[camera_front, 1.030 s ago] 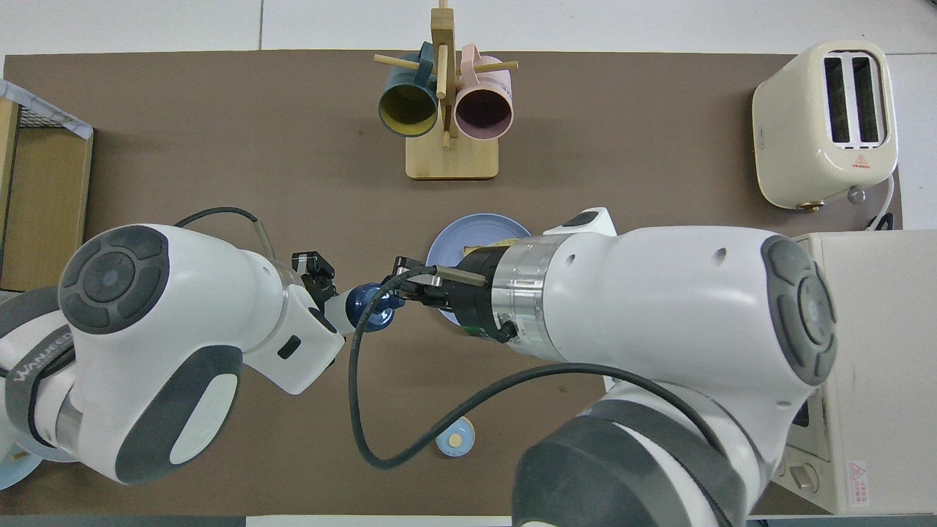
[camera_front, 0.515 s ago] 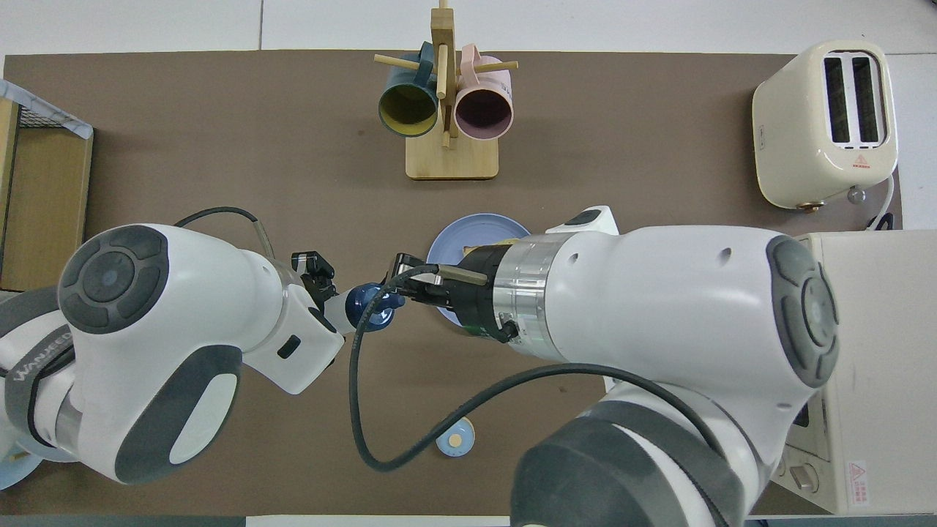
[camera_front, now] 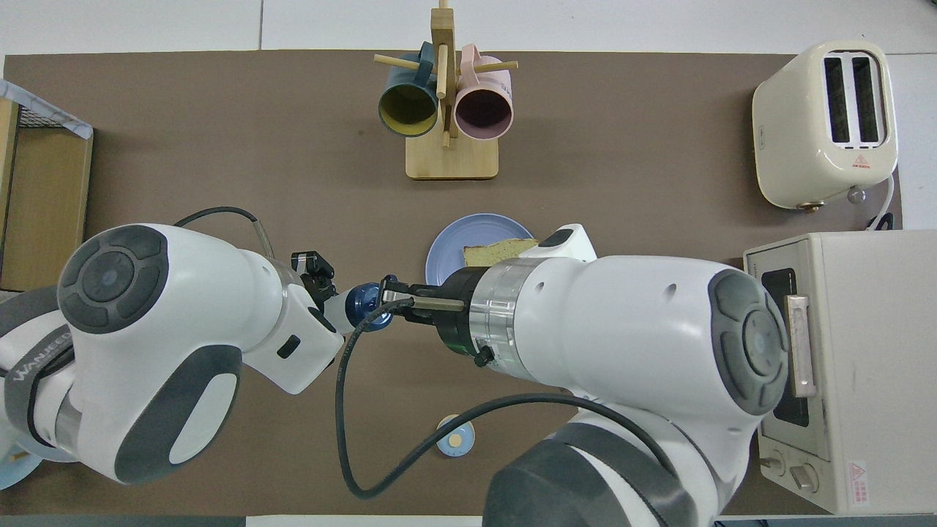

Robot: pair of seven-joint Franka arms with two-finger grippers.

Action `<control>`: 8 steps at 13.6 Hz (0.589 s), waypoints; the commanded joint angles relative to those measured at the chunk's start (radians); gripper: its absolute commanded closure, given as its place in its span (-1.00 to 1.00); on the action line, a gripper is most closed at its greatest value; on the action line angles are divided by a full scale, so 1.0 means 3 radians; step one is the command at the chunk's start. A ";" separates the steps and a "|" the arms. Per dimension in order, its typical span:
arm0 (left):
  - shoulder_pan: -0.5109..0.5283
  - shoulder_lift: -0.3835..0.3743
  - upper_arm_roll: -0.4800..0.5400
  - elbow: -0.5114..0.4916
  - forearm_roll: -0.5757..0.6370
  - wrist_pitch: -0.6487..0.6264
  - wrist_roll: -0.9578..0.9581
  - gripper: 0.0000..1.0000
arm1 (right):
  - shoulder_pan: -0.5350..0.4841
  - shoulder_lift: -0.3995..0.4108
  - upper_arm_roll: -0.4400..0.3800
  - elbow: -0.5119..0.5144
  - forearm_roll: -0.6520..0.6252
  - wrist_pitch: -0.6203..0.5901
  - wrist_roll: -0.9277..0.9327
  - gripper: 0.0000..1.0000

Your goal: Put bread on plate and add seasoning

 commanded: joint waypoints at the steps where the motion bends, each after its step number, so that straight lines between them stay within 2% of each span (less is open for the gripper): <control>1: 0.0007 -0.0095 -0.0005 -0.0070 0.0049 0.0029 0.0009 1.00 | -0.0033 -0.0100 0.0015 -0.0125 -0.0038 0.0042 -0.0075 0.49; 2: 0.0007 -0.0095 -0.0005 -0.0070 0.0049 0.0029 0.0009 1.00 | -0.0028 -0.0105 0.0015 -0.0130 -0.0038 0.0042 -0.0075 0.54; 3: 0.0007 -0.0095 -0.0005 -0.0075 0.0049 0.0029 0.0004 1.00 | -0.0028 -0.0105 0.0015 -0.0135 -0.0038 0.0042 -0.0075 0.68; 4: 0.0007 -0.0095 -0.0005 -0.0075 0.0049 0.0029 0.0004 1.00 | -0.0028 -0.0105 0.0015 -0.0135 -0.0038 0.0042 -0.0075 0.96; 8: 0.0007 -0.0095 -0.0005 -0.0070 0.0049 0.0029 0.0004 1.00 | -0.0079 -0.0074 0.0010 -0.0079 0.0013 0.0012 0.0037 1.00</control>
